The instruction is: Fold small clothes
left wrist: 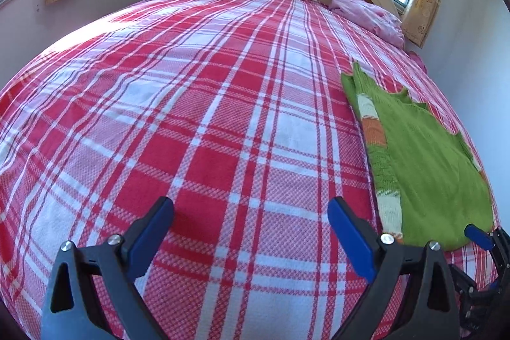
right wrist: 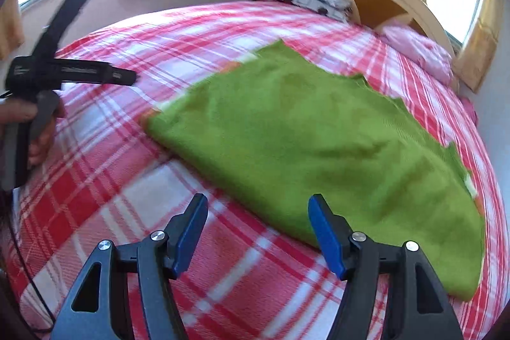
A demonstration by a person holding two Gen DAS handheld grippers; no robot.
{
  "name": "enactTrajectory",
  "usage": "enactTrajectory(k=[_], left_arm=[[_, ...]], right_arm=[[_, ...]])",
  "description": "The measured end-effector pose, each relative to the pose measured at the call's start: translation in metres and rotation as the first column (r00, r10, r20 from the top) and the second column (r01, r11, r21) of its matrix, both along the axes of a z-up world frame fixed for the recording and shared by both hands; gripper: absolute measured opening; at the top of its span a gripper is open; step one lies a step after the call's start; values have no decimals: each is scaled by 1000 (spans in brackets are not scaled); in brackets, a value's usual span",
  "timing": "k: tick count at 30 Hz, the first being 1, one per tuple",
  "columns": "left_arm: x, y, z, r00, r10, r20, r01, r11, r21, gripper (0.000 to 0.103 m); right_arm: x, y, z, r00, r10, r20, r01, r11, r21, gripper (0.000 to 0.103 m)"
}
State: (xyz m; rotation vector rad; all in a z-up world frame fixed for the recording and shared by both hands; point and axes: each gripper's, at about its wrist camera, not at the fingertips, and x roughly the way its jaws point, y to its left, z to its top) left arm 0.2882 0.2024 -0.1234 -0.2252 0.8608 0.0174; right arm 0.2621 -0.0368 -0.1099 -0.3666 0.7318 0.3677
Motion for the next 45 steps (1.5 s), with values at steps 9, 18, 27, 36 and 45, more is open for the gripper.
enactTrajectory(k=[9, 18, 27, 36, 45], left_arm=[[53, -6, 18, 994, -108, 30, 110, 991, -74, 99], [87, -19, 0, 987, -160, 22, 161, 968, -193, 98], [112, -37, 7, 967, -242, 83, 254, 940, -226, 98], [149, -66, 6, 944, -314, 98, 329, 912, -245, 88], [177, -73, -4, 941, -321, 107, 338, 872, -354, 73]], right_arm=[[9, 69, -5, 986, 126, 104, -109, 981, -160, 66], [7, 104, -27, 970, 171, 174, -104, 934, -341, 66], [10, 103, -28, 968, 159, 194, -87, 939, -333, 62], [0, 110, -34, 961, 172, 217, -88, 932, -350, 54], [-6, 114, -36, 959, 179, 219, -91, 928, -361, 49]])
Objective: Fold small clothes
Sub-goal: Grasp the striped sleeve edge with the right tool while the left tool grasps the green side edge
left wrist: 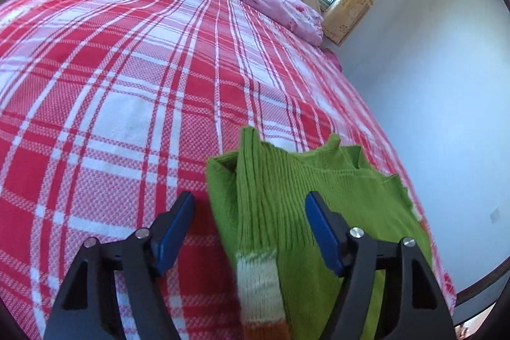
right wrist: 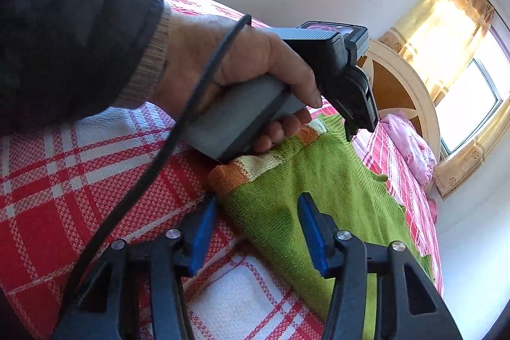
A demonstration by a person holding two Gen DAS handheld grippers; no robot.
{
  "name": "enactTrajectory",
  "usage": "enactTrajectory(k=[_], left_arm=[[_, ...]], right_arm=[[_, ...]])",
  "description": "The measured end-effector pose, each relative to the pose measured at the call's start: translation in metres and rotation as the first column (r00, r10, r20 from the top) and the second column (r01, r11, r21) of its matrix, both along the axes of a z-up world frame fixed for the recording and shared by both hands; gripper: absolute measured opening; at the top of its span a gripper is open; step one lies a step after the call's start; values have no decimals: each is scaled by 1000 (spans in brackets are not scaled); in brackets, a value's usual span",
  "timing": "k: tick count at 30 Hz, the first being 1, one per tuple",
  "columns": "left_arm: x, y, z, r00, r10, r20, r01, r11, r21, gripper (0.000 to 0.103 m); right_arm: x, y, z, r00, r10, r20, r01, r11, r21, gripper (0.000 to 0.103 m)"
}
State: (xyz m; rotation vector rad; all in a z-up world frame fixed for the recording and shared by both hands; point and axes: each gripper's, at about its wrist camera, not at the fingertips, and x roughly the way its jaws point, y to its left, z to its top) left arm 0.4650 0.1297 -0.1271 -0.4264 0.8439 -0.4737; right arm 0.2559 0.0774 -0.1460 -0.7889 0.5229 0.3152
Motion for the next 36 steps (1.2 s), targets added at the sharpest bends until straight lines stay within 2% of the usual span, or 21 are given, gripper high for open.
enactTrajectory(k=[3, 4, 7, 10, 12, 16, 20, 23, 25, 29, 36], left_arm=[[0, 3, -2, 1000, -4, 7, 4, 999, -34, 69], [0, 4, -2, 1000, -6, 4, 6, 999, -44, 62], [4, 2, -9, 999, -31, -26, 29, 997, -70, 25], [2, 5, -9, 999, -27, -25, 24, 995, -96, 15], [0, 8, -9, 999, -28, -25, 25, 992, -122, 14], [1, 14, -13, 999, -34, -39, 26, 983, -181, 13], [3, 18, -14, 999, -39, -36, 30, 975, -222, 13], [3, 23, -17, 998, -45, -51, 29, 961, -276, 13], [2, 23, -16, 998, -44, -52, 27, 960, -279, 13], [-1, 19, -9, 998, -33, -56, 17, 965, -261, 12], [-9, 18, -1, 997, -4, -76, -22, 942, -334, 12]], right_arm=[[-5, 5, -2, 1000, 8, 11, -8, 1000, -21, 44], [-6, 6, -2, 1000, 11, 12, -10, 1000, -24, 43], [-7, 7, -3, 1000, 17, -3, -17, 1000, -21, 31], [-3, 4, -1, 999, 21, -35, -21, 1000, -1, 18], [-3, 1, 2, 999, 20, -36, -19, 1000, 23, 12], [-5, -7, 13, 999, 26, -22, -24, 996, 81, 10], [3, -25, 30, 996, 25, -80, -8, 978, 209, 9], [10, -42, 40, 990, 17, -143, 30, 947, 320, 8], [15, -51, 44, 985, 18, -173, 48, 927, 371, 8], [18, -64, 51, 979, 27, -204, 70, 889, 452, 7], [23, -98, 67, 976, 8, -216, 117, 823, 556, 7]])
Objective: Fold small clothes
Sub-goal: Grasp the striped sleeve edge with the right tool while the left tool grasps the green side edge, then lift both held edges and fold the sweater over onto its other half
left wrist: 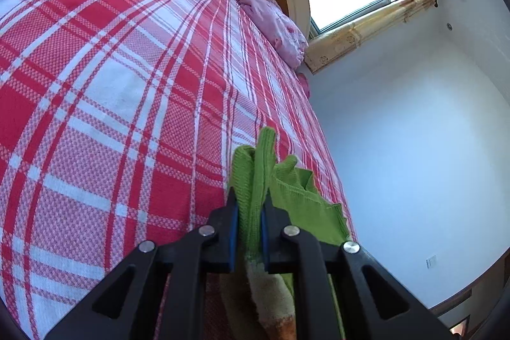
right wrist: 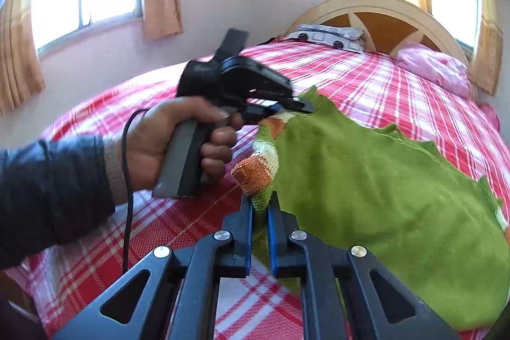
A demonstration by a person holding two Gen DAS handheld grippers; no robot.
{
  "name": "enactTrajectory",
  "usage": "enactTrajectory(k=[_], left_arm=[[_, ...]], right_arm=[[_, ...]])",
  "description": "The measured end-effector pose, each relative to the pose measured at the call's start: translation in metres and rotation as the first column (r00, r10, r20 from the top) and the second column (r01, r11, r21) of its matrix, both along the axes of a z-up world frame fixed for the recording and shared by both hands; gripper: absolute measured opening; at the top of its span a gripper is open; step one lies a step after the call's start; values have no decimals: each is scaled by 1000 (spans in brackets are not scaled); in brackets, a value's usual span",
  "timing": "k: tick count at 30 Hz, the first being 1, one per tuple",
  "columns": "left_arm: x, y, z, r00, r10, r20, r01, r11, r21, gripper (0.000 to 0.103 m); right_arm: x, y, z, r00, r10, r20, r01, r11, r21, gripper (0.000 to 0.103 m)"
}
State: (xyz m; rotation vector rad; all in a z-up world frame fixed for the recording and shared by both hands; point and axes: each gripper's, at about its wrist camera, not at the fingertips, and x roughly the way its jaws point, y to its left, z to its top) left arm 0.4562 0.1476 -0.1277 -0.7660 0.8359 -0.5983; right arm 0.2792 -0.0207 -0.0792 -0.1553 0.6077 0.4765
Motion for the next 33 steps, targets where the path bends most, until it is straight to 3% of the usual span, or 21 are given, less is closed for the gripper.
enactTrajectory(k=[5, 15, 21, 33], left_arm=[[-1, -14, 23, 1000, 1, 17, 0, 999, -34, 12], [6, -65, 60, 997, -42, 68, 42, 999, 2, 12], [6, -98, 74, 995, -73, 74, 73, 997, 14, 12], [5, -167, 97, 985, -145, 94, 141, 988, 56, 12]], right_arm=[[-1, -33, 12, 999, -45, 2, 45, 996, 75, 7], [-8, -86, 22, 995, -95, -21, 97, 974, 203, 7], [-10, -125, 23, 992, -102, -79, 123, 936, 329, 6], [-26, -194, 33, 981, -171, -91, 193, 898, 397, 6]])
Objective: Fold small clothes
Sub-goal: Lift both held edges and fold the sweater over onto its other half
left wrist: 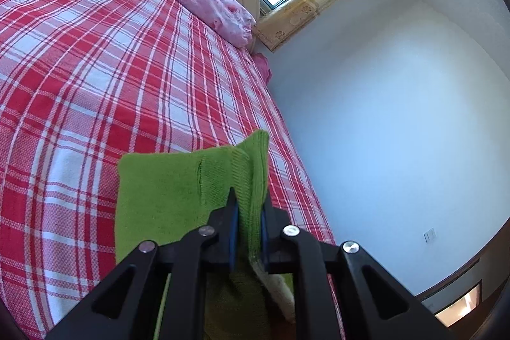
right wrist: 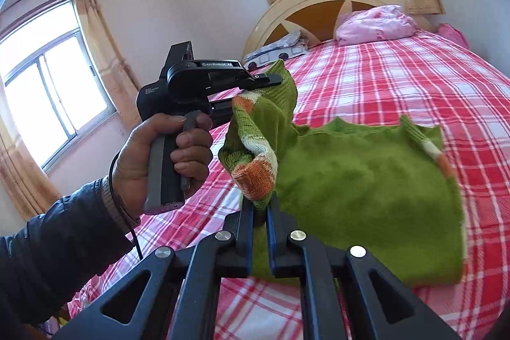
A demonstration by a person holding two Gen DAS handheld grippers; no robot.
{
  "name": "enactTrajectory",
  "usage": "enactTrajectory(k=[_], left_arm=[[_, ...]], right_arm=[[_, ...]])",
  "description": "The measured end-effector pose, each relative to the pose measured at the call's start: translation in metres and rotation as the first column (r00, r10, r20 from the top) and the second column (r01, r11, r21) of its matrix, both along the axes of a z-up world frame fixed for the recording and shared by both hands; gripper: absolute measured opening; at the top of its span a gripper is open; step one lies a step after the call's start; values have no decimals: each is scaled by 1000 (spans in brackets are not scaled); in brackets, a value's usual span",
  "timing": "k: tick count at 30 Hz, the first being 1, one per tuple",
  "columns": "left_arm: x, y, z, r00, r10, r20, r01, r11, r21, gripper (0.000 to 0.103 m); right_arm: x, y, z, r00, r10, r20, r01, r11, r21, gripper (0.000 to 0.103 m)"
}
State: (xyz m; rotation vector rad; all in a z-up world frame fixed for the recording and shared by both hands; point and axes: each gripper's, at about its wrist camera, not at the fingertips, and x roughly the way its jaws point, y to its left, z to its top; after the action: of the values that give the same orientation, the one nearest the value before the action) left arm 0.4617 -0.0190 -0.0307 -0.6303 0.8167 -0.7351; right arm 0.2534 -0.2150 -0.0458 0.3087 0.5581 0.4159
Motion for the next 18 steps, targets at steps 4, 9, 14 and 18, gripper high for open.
enactTrajectory(k=[4, 9, 14, 18], left_arm=[[-1, -24, -1, 1000, -21, -9, 22, 1000, 13, 12], [-2, -54, 2, 999, -48, -16, 49, 998, 38, 12], [-3, -84, 4, 996, -84, -7, 84, 995, 56, 12], [-2, -108, -8, 993, -111, -31, 113, 991, 78, 12]], right_arm=[[-6, -20, -4, 1000, -24, -19, 24, 999, 31, 6], [-14, -42, -7, 998, -50, -32, 52, 998, 48, 6], [-23, -69, -13, 995, -87, -55, 92, 993, 80, 6], [-27, -90, -24, 988, -117, -99, 128, 985, 115, 6]])
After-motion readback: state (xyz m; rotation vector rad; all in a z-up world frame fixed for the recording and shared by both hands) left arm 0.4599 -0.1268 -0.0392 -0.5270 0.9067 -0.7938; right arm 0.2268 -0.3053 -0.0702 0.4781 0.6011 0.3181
